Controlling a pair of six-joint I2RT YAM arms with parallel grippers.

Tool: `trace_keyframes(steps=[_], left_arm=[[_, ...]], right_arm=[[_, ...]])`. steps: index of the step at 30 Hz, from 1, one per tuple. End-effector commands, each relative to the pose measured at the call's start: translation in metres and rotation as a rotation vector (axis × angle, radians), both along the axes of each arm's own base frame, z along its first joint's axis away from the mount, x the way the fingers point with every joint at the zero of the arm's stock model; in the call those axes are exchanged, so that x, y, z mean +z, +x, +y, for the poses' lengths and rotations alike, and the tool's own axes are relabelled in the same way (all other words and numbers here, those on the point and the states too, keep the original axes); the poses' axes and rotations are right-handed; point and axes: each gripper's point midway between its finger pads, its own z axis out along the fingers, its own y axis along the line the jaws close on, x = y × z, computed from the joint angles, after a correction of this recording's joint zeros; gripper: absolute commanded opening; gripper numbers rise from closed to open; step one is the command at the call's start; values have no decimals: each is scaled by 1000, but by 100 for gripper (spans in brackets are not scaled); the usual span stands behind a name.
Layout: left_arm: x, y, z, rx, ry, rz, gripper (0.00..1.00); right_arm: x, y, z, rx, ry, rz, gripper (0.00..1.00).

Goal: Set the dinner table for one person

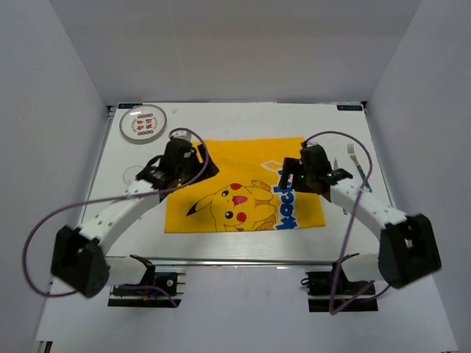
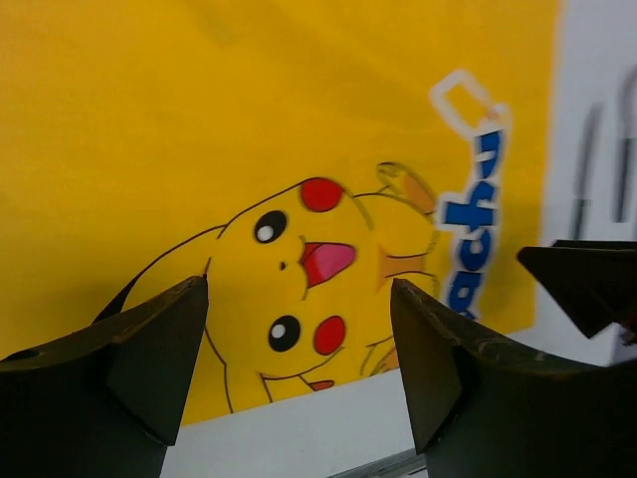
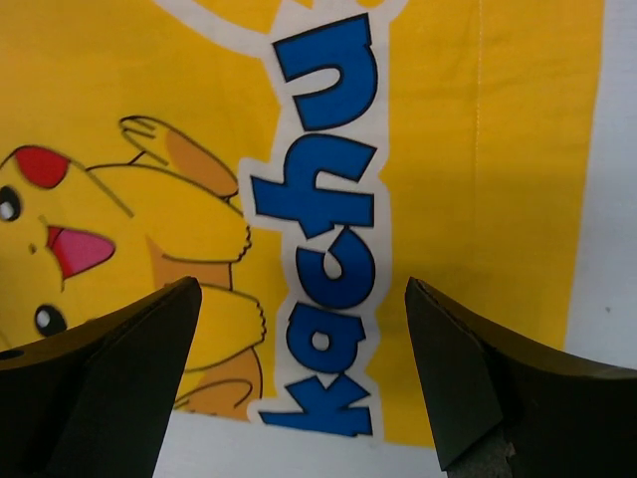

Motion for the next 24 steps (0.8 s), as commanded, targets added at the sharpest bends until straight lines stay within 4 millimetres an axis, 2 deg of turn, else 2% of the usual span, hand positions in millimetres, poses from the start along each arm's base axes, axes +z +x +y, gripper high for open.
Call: trace_keyframes(steps=[1, 2, 4, 6, 7, 8, 10, 11, 13, 14, 15, 16, 19, 20, 21, 24], left_arm=[[-33, 11, -6, 21, 68, 173, 83], [-43, 12, -4, 34, 100, 214, 83], [-61, 20, -5, 59, 140, 273, 83], [-71, 23, -2, 79, 167, 298, 83], [-85, 24, -2, 80, 189, 331, 83], [-90, 26, -3, 81, 198, 344, 84], [-101, 29, -5, 80, 218, 376, 83], [-114, 32, -6, 77, 241, 411, 84], [-126, 34, -7, 77, 264, 441, 84], [-137, 37, -8, 78, 280, 468, 83], [-142, 37, -7, 83, 291, 483, 84], [-145, 38, -7, 85, 297, 489, 84], [-155, 40, -5, 97, 315, 495, 84], [-160, 43, -1, 111, 321, 506, 84], [-161, 44, 0, 112, 327, 508, 84], [-163, 50, 4, 119, 370, 510, 84]], right_arm=[[0, 26, 13, -52, 4, 44, 89], [-18, 31, 11, -70, -37, 87, 89], [-15, 43, 14, -81, -61, 84, 89], [-30, 47, 15, -81, -100, 128, 89], [-24, 59, 21, -71, -103, 112, 89], [-42, 62, 20, -75, -140, 165, 89], [-59, 63, 15, -90, -201, 251, 89], [-67, 78, 15, -111, -248, 264, 89], [-77, 82, 5, -132, -327, 305, 89], [-89, 86, 4, -138, -346, 333, 89], [-93, 85, 2, -142, -359, 353, 89], [-104, 83, -11, -169, -395, 388, 89], [-114, 79, -29, -221, -418, 420, 89], [-121, 70, -34, -232, -407, 444, 89], [-119, 72, -40, -254, -371, 444, 89], [-117, 68, -43, -272, -313, 426, 89]])
